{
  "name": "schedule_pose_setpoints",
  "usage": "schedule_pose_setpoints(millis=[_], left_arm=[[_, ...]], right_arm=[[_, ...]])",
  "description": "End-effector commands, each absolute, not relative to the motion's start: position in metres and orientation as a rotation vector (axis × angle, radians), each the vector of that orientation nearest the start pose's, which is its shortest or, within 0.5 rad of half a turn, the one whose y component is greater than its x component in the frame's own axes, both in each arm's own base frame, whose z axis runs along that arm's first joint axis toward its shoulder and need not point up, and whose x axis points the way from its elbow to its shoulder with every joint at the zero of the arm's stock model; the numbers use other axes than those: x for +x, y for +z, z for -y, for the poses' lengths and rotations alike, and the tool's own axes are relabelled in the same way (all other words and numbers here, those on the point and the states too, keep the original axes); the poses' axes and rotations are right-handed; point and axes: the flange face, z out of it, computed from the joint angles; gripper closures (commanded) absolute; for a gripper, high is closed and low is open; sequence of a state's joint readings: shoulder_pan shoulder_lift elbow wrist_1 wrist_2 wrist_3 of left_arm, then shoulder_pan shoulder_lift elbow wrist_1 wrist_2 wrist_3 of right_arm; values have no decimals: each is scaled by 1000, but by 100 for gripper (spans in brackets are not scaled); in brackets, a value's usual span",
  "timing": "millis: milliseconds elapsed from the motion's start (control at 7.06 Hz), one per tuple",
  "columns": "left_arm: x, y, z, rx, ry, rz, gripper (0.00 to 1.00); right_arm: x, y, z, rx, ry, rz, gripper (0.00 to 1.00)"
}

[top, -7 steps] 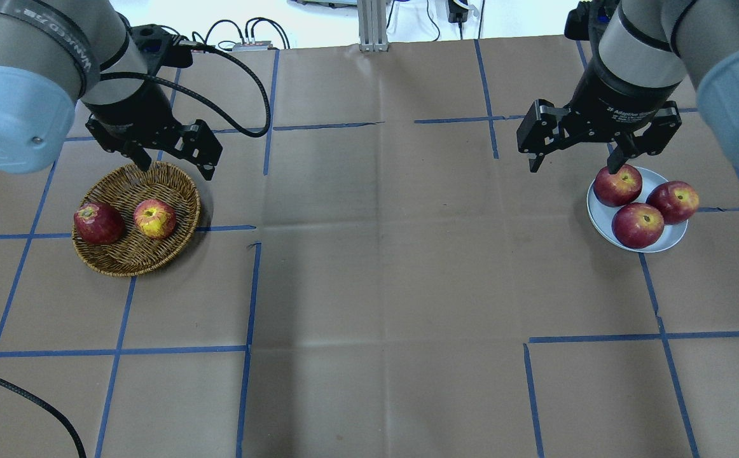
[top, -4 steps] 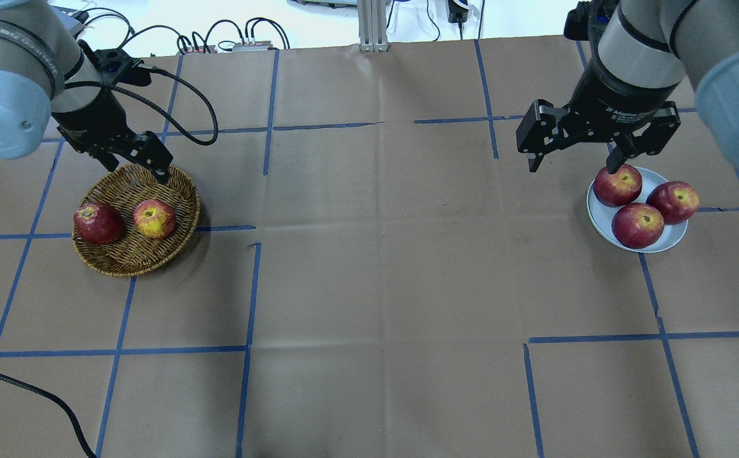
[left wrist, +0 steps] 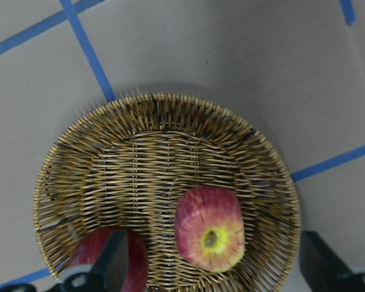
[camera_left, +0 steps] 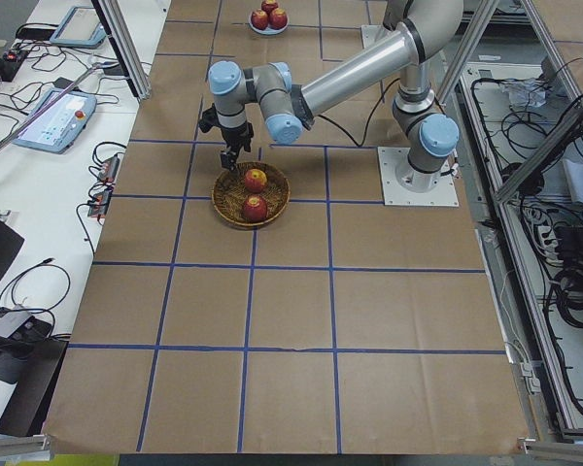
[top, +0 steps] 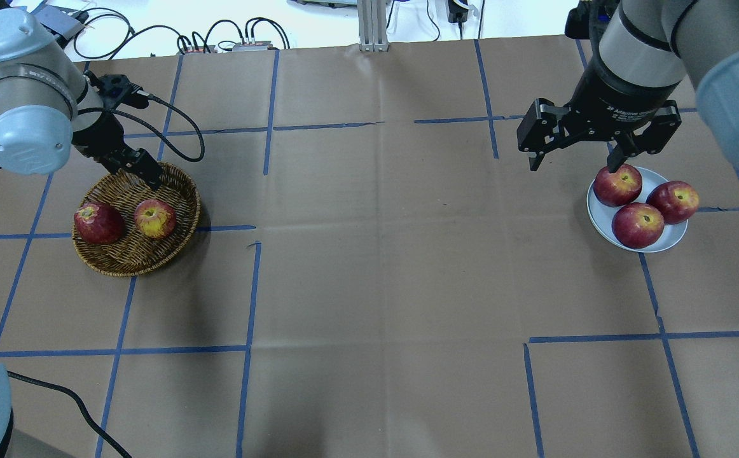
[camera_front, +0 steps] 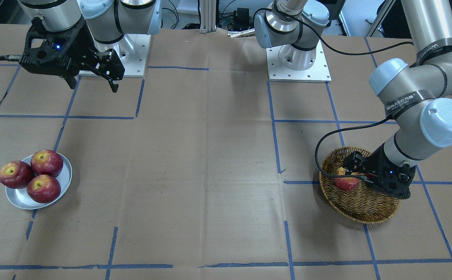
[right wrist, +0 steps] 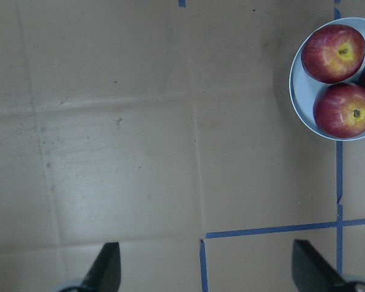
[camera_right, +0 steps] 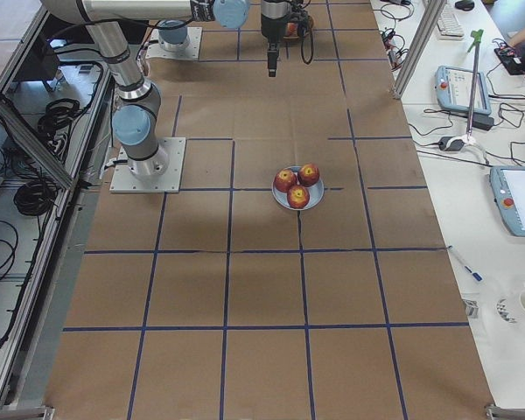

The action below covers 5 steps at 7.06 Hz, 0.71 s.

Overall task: Transfer apple from basket to plate
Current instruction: 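Lower the left gripper onto the yellow-red apple and close on it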

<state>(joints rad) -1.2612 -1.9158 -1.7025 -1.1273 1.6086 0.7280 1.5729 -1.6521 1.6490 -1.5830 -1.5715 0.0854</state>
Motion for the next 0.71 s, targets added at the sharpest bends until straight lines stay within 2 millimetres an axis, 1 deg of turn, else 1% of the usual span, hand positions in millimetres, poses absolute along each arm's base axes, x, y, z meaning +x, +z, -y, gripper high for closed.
schedule_pose_setpoints(millis=[0,142,283,425,567], left_arm=[[59,249,587,647,145,-3080,2],[59,239,584,637,135,-3079,2],[59,228,586,635,137,-3080,2],[59,217,583,633,168,-3090,2],[55,204,573,617,214,-3106,2]], right_arm=[[135,489,458,128,-24,-3138,0],[135,489,458,128,-24,-3138,0],[134,489,459,130,-24,-3138,0],[134,489,459,130,-24,-3138,0],[134,489,459,130,-24,-3138,0]])
